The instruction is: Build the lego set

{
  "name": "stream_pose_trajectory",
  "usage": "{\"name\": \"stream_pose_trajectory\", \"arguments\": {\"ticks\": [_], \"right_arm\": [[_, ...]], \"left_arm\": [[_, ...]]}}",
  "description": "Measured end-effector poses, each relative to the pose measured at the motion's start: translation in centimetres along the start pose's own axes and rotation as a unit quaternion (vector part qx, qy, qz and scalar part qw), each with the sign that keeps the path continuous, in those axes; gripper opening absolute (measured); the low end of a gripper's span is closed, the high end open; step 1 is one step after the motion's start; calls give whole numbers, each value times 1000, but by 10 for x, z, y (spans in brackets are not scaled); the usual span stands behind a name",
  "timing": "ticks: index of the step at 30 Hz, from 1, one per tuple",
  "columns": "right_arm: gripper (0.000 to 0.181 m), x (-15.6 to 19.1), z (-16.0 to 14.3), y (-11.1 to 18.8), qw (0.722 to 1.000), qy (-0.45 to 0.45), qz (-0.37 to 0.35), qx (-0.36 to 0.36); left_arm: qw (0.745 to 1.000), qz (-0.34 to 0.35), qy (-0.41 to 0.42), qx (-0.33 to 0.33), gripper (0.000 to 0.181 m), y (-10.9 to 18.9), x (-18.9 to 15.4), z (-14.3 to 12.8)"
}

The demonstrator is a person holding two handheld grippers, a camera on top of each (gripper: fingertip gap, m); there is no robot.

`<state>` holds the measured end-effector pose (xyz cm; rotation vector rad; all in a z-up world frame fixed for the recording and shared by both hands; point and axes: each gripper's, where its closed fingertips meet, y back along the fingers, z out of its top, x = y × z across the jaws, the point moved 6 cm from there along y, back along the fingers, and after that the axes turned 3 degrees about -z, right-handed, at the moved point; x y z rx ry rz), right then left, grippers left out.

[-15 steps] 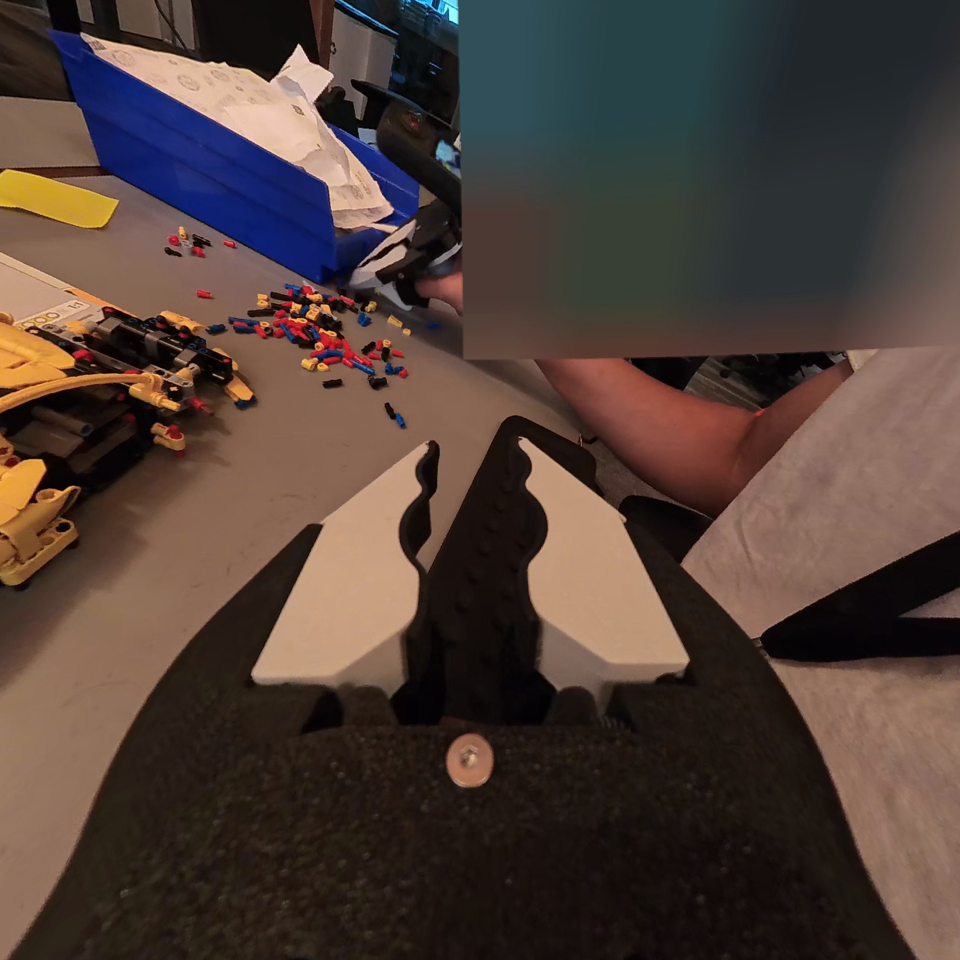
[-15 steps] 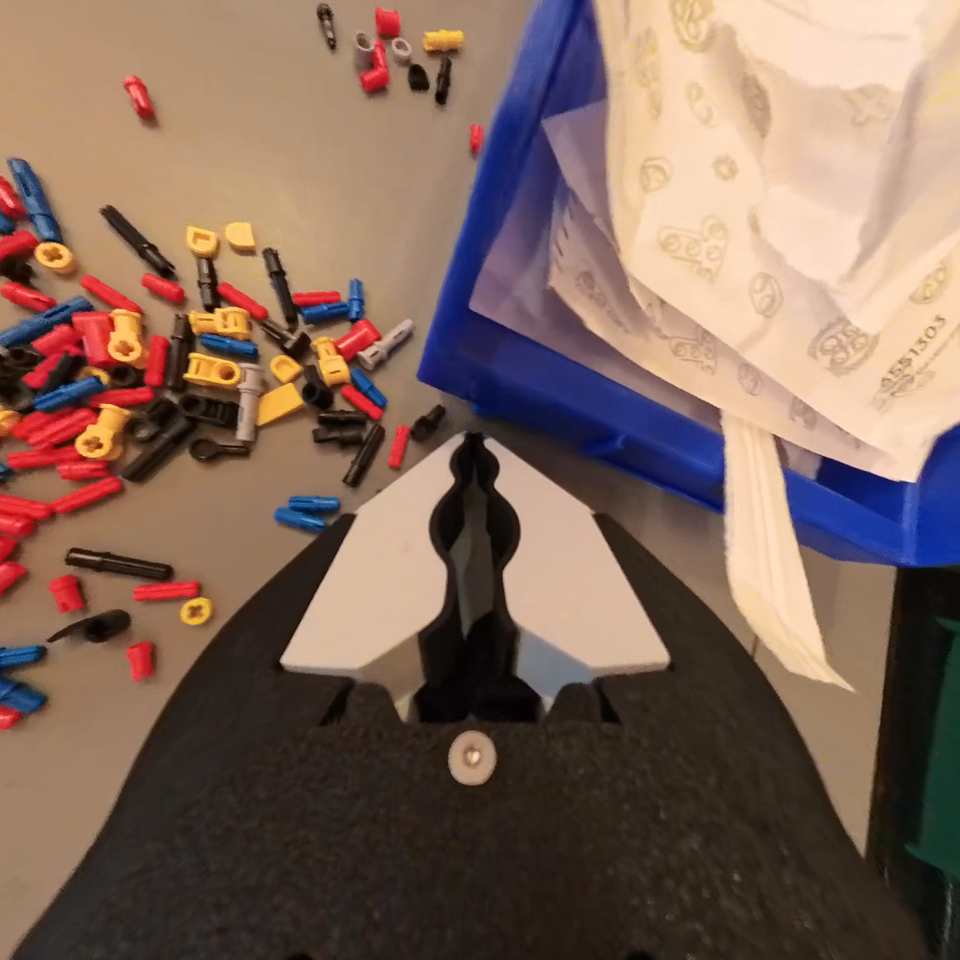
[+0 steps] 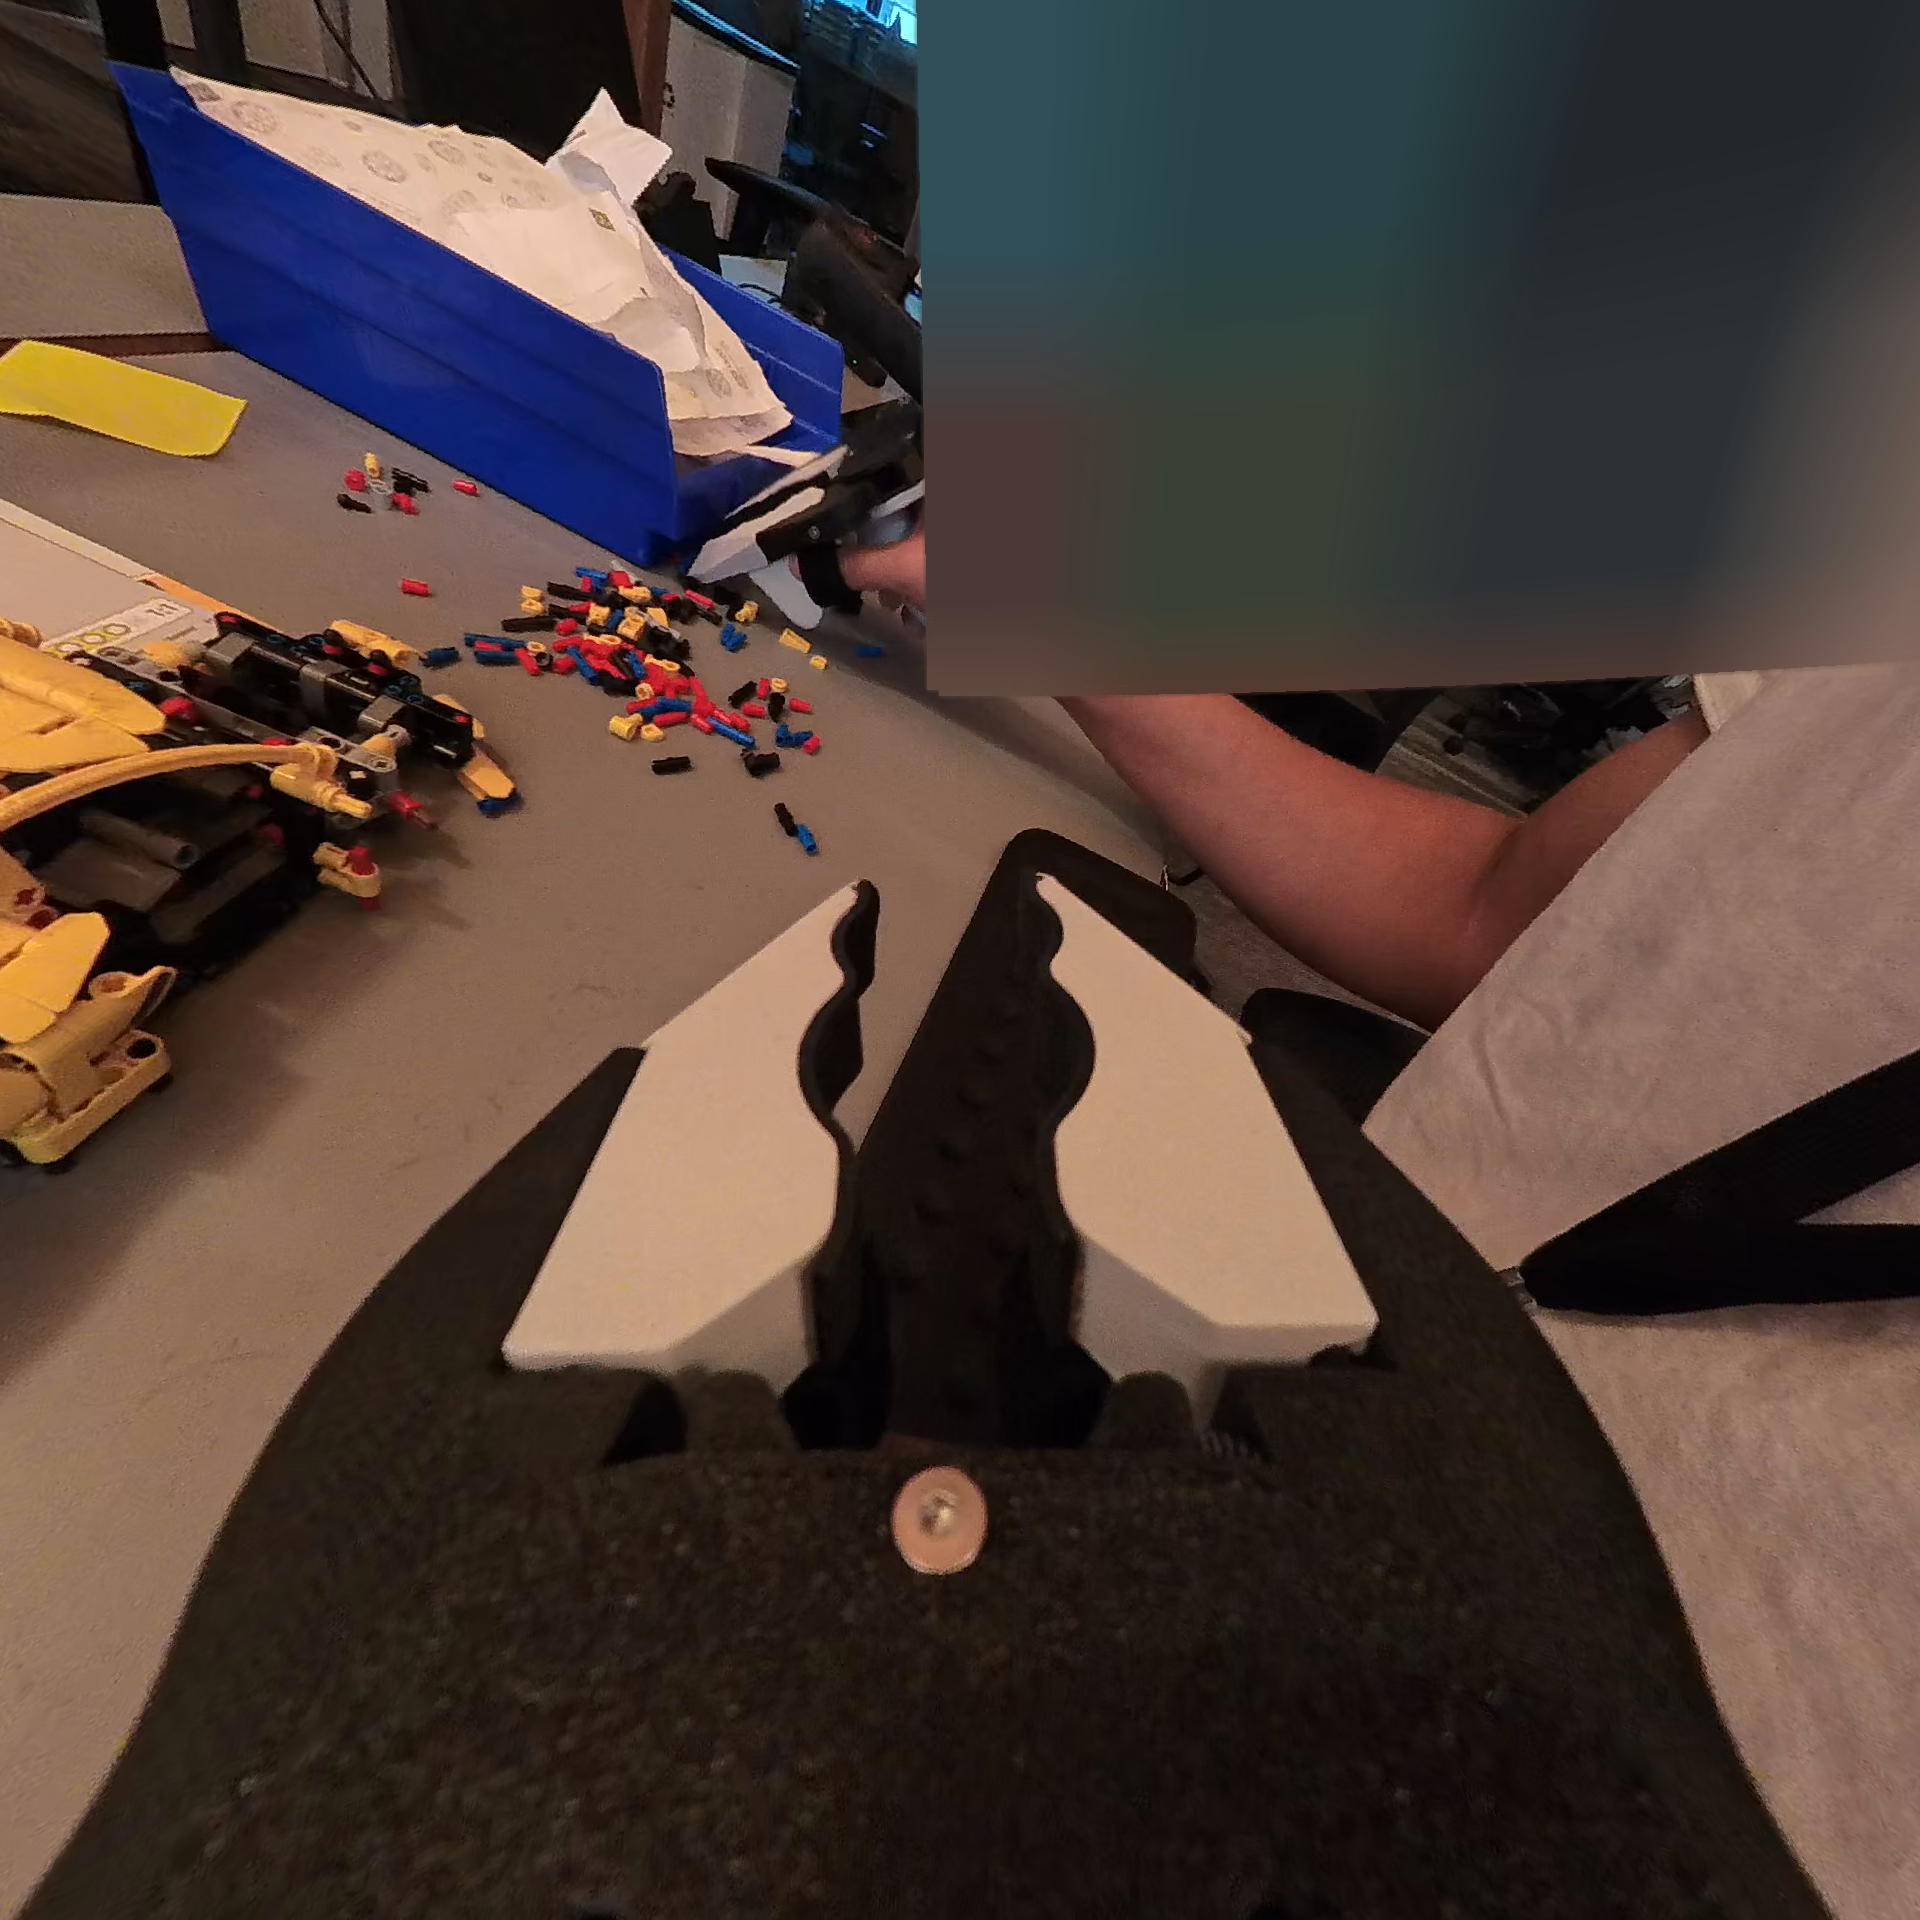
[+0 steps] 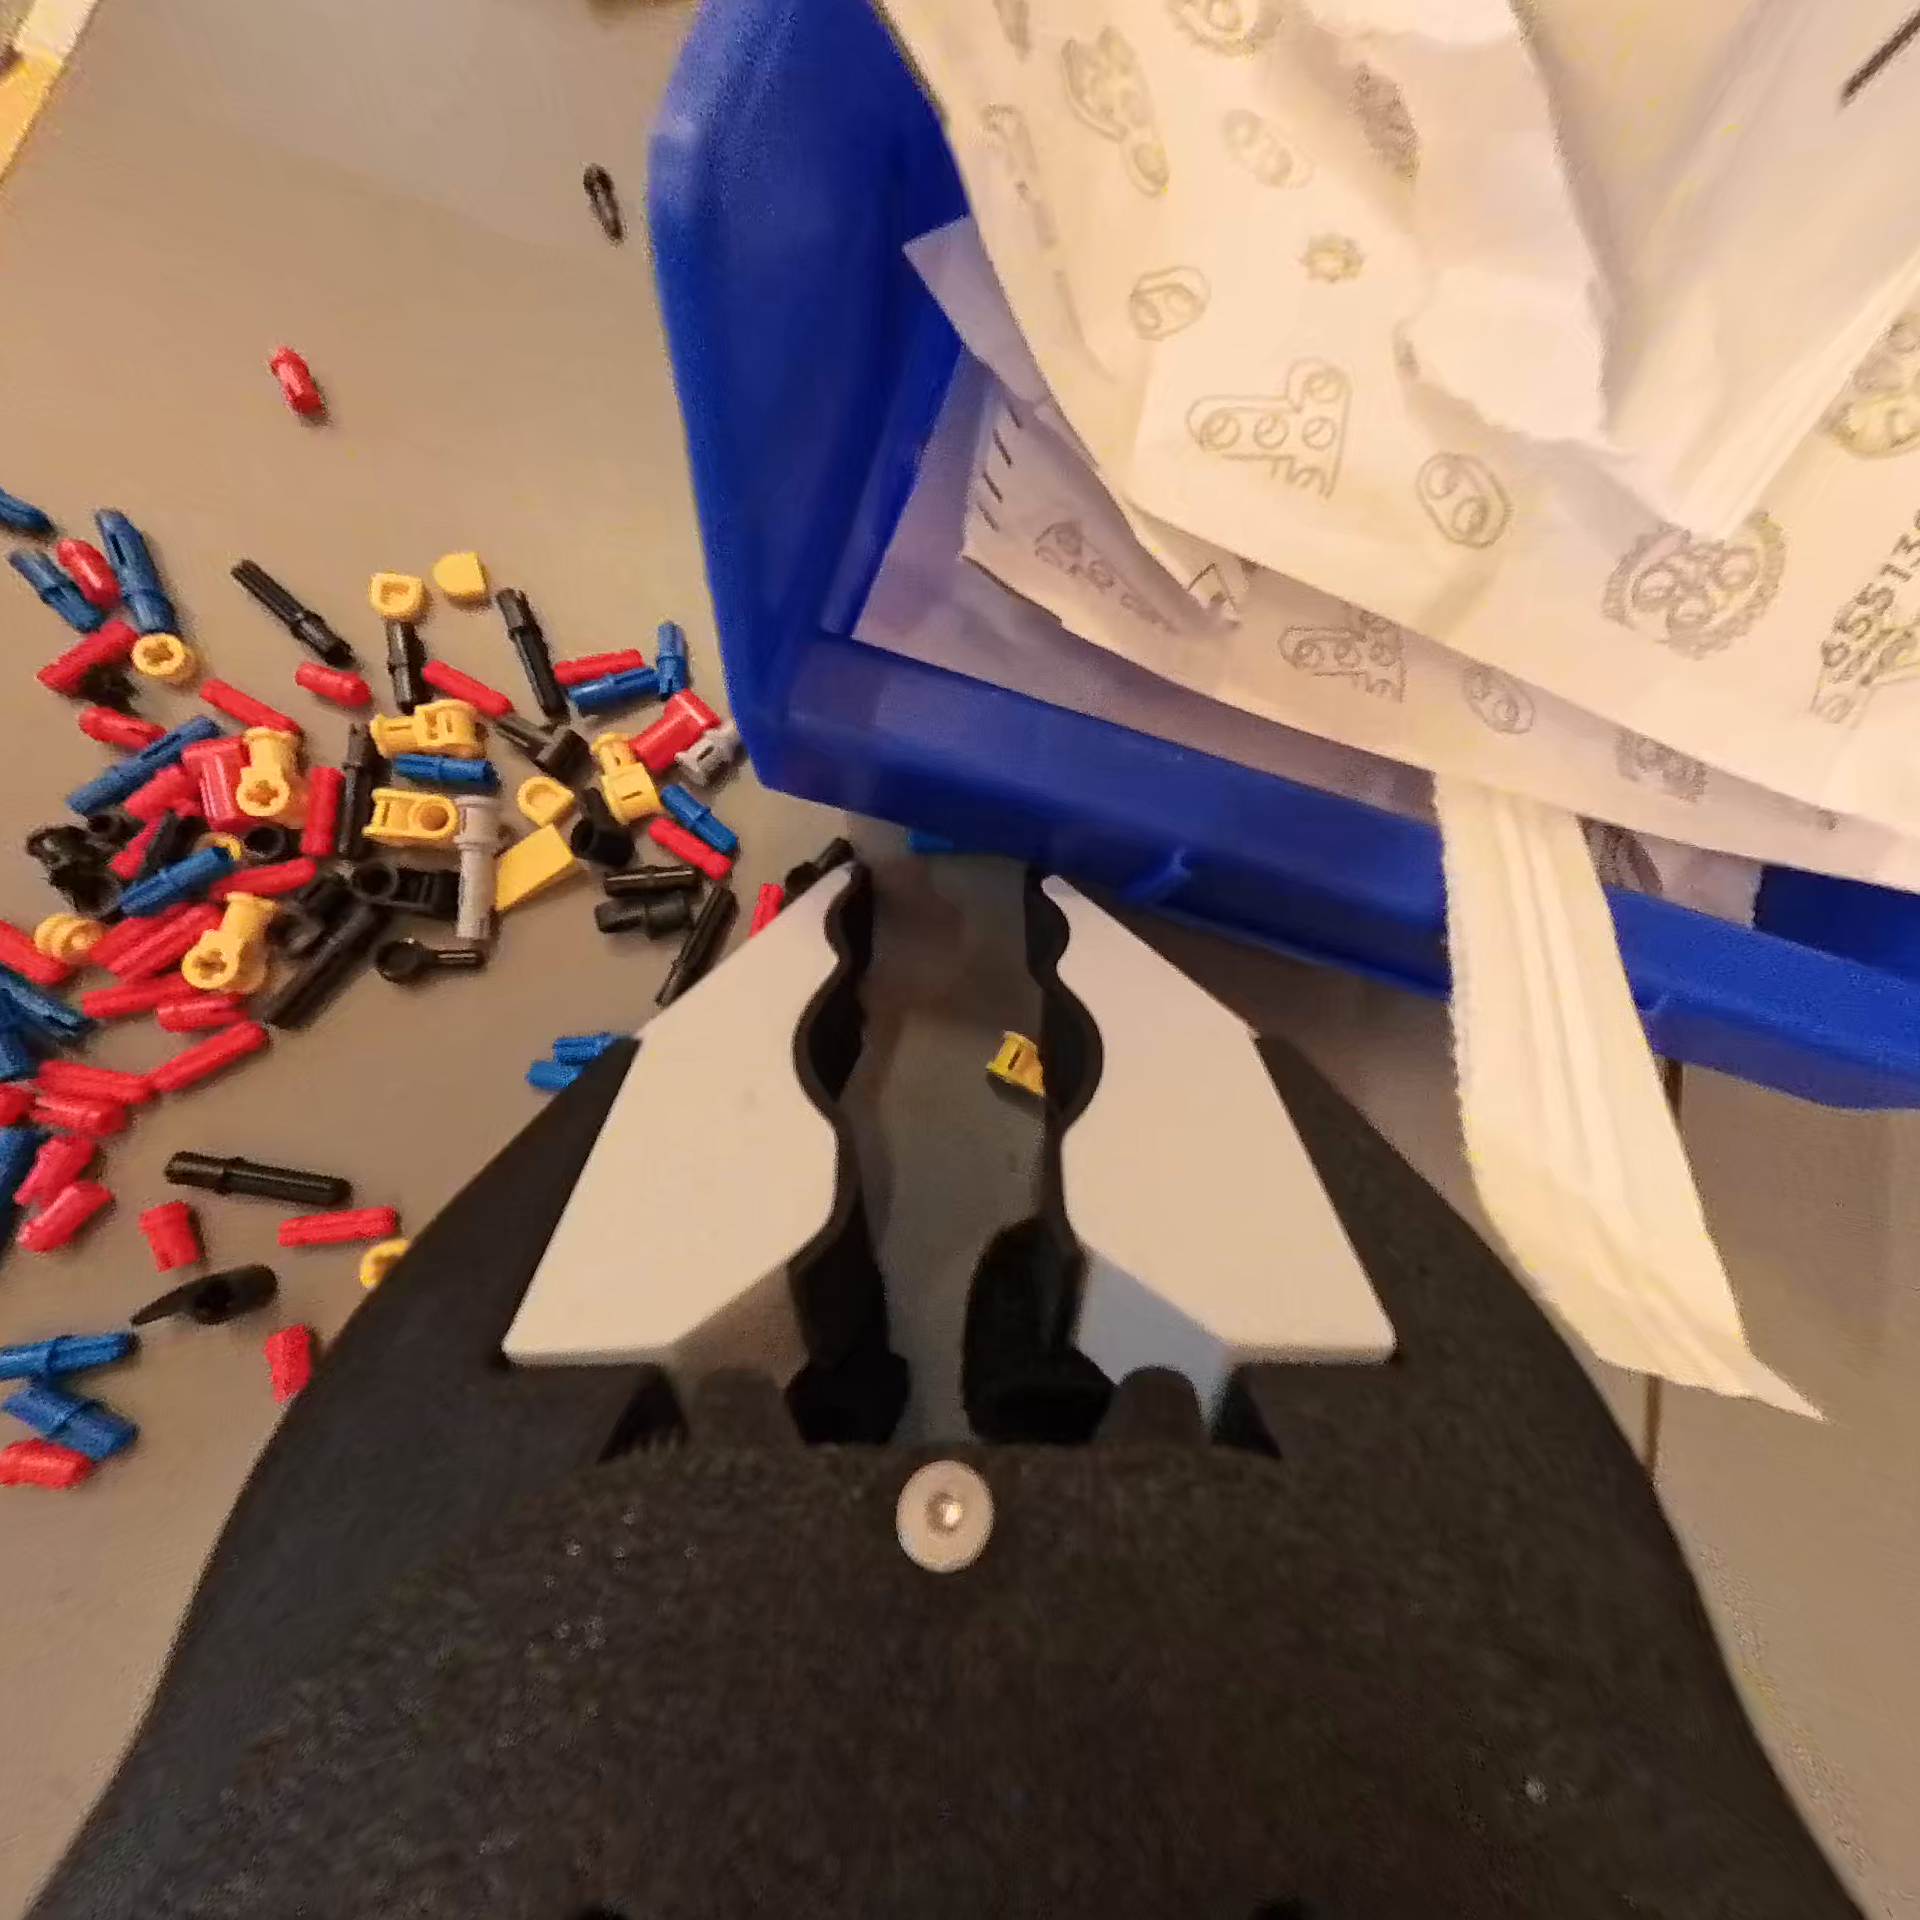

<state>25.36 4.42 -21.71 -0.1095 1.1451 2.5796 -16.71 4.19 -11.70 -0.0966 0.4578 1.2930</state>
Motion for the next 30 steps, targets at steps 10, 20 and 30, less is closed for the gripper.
{"name": "stream_pose_trajectory", "arguments": {"ticks": [10,20,30], "right_arm": [[27,5,1,-6,996,-84,-8,-33],[30,28,8,-5,997,-47,38,-40],[54,34,4,39,991,-66,32,-108]], "left_arm": [[1000,-5,3,0,27,-4,-1,2],[1000,-6,5,4,27,-6,-5,0],[1000,10,6,10,26,-5,3,-1]]}}
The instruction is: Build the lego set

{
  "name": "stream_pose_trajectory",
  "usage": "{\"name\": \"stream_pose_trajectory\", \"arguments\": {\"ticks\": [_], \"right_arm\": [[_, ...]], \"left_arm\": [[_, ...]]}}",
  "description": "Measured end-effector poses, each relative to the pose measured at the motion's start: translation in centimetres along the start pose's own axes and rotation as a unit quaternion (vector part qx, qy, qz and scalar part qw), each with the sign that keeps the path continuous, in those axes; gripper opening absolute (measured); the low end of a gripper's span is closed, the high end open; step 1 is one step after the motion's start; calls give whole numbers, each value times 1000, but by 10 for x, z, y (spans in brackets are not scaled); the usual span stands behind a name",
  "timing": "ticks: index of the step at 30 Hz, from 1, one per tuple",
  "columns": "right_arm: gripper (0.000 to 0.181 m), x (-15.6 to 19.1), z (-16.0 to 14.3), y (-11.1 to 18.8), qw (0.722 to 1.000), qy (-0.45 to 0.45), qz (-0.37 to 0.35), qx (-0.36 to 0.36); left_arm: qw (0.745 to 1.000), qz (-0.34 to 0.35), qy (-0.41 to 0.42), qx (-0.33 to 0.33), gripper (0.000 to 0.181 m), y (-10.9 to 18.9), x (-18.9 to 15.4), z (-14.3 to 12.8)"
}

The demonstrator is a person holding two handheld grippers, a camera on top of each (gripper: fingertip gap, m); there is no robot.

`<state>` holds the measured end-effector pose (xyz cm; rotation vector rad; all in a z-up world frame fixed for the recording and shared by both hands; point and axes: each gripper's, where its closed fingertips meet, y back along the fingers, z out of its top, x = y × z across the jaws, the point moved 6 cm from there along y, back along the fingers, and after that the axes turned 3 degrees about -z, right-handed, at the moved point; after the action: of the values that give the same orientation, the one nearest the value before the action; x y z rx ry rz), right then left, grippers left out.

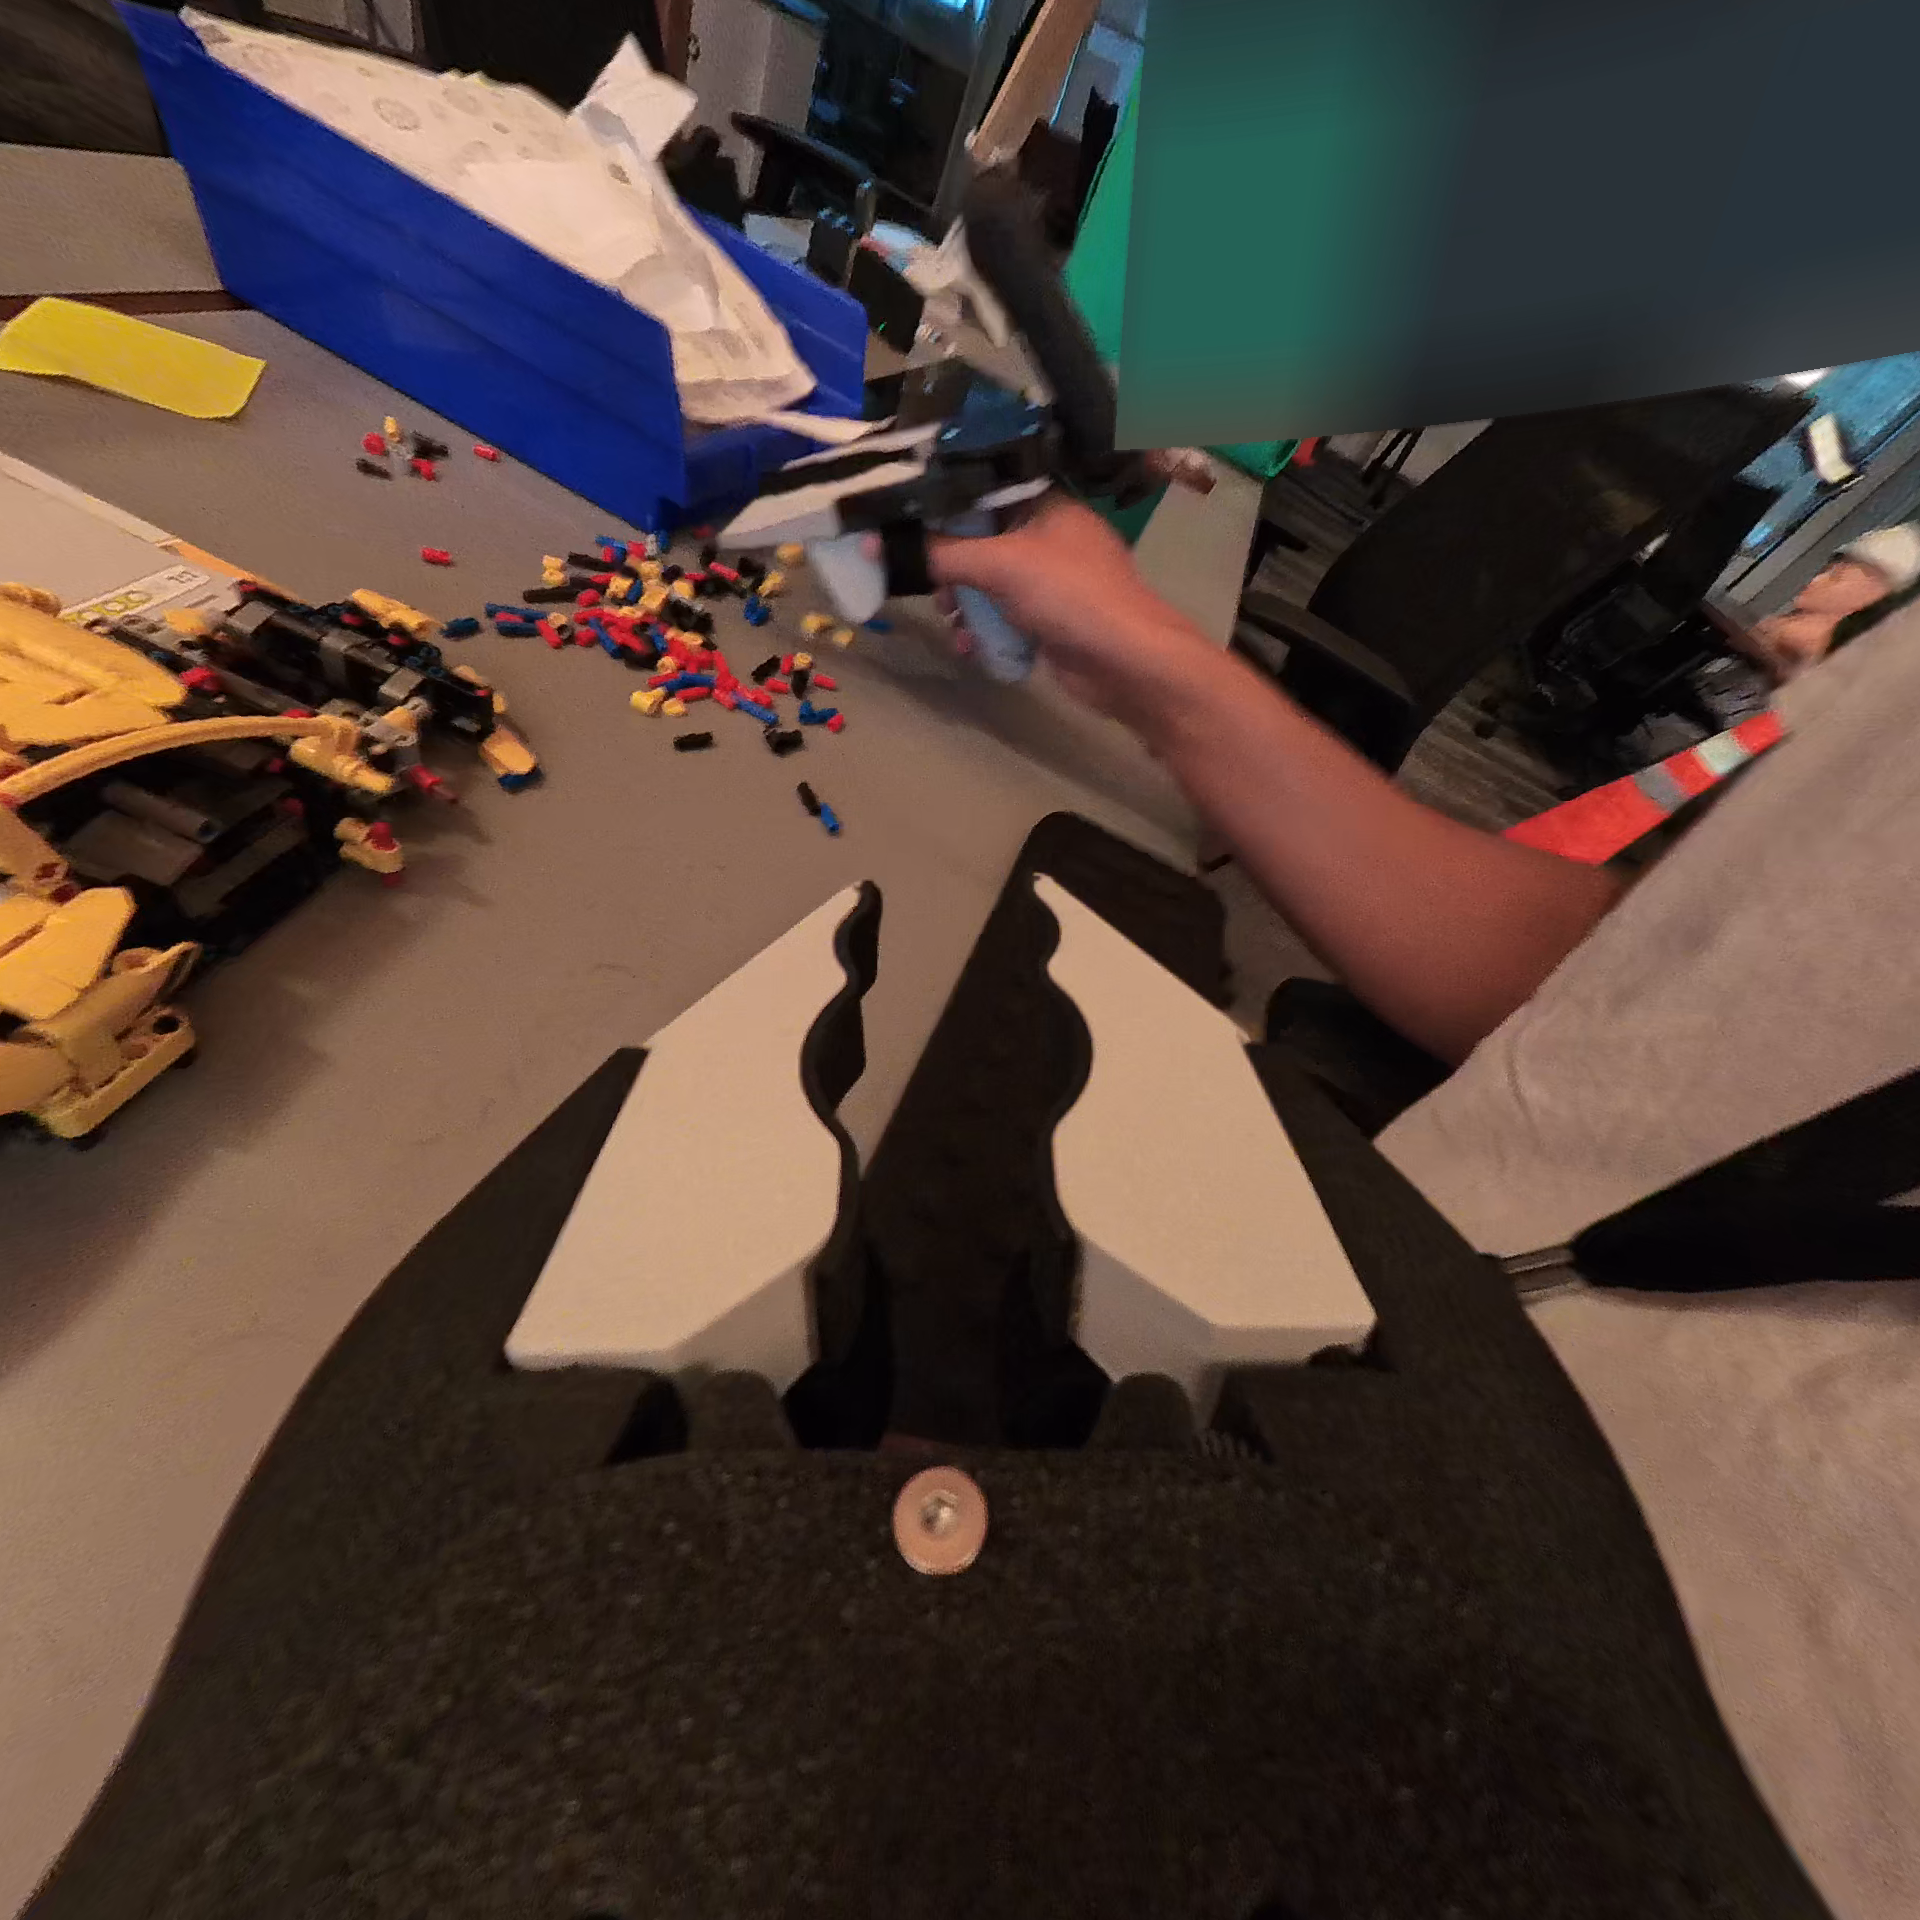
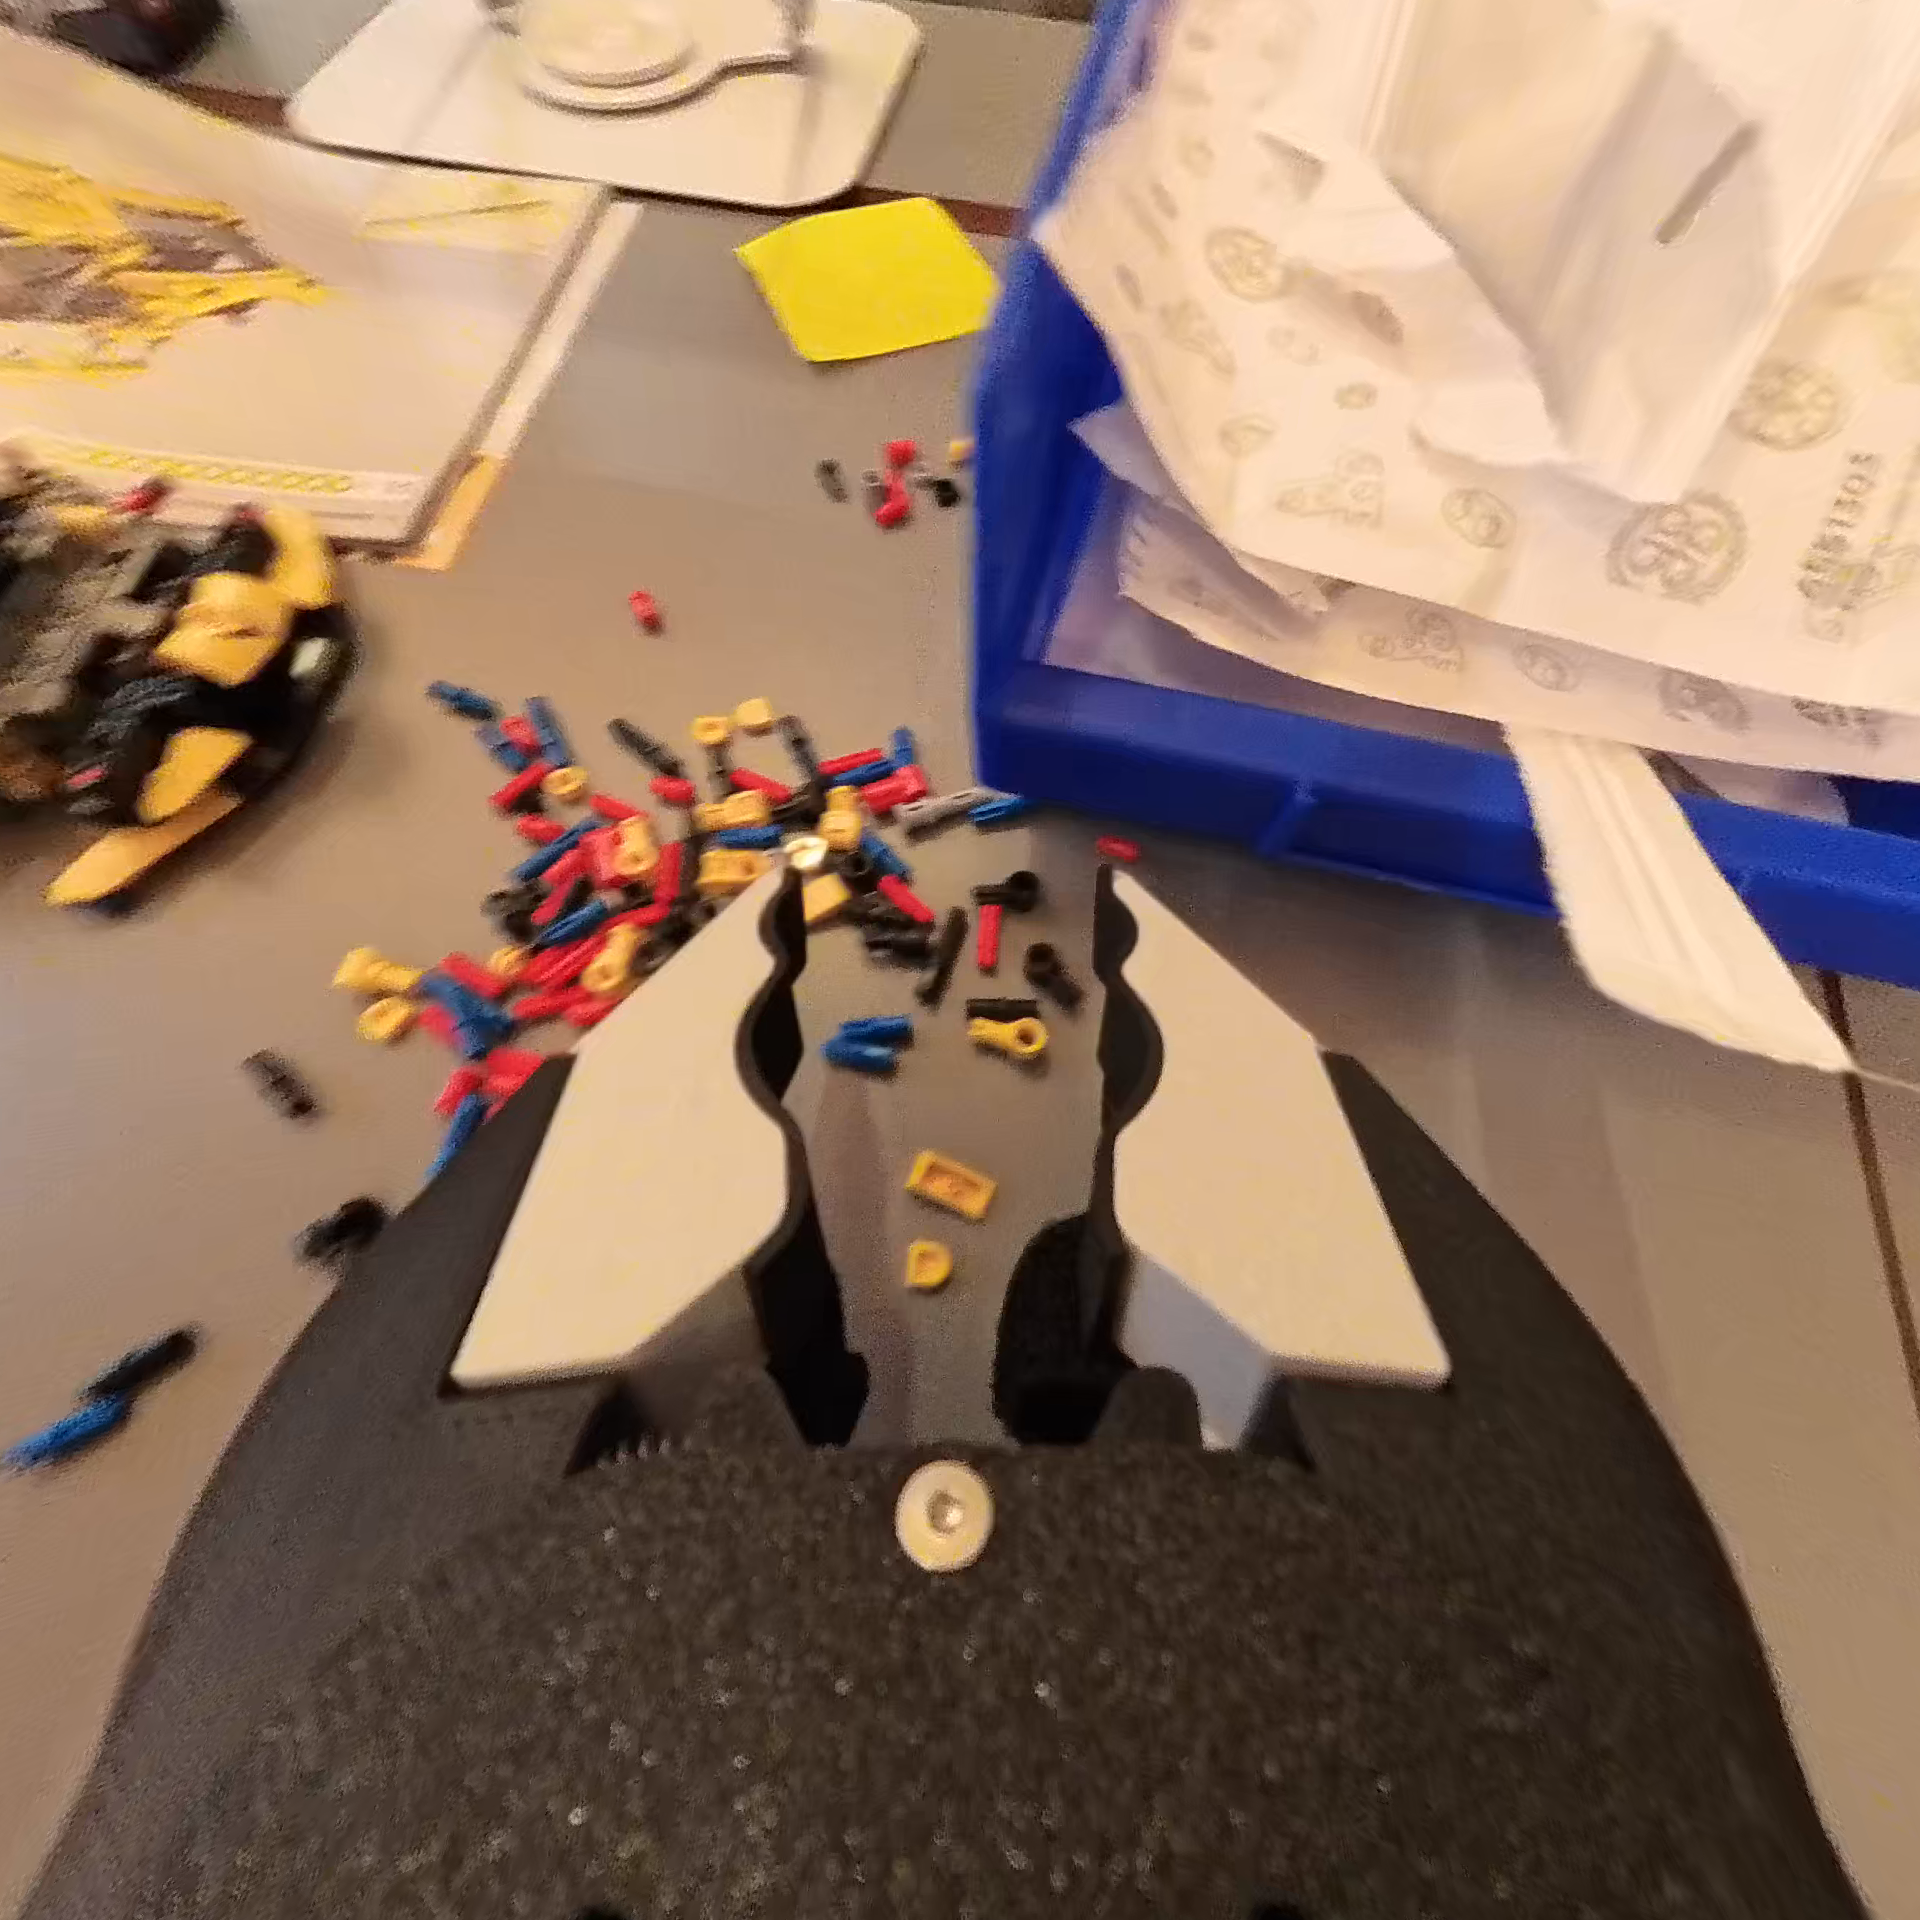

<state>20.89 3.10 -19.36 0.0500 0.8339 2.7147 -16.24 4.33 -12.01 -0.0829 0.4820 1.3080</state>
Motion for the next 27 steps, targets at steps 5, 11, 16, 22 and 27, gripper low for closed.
{"name": "stream_pose_trajectory", "arguments": {"ticks": [5,11,16,22,27], "right_arm": [[47,104,-8,59,935,100,338,32],[29,215,-43,98,874,267,402,64],[22,222,-56,78,870,299,385,80],[21,224,-58,68,866,304,387,89],[5,225,-58,65,865,341,362,68]], "left_arm": [[986,91,-64,121,26,2,29,-17],[968,22,-109,224,26,-15,34,-39],[948,-45,-159,272,23,-39,41,-52],[922,-97,-202,317,22,-51,51,-68],[909,-119,-245,316,19,-56,53,-73]]}}
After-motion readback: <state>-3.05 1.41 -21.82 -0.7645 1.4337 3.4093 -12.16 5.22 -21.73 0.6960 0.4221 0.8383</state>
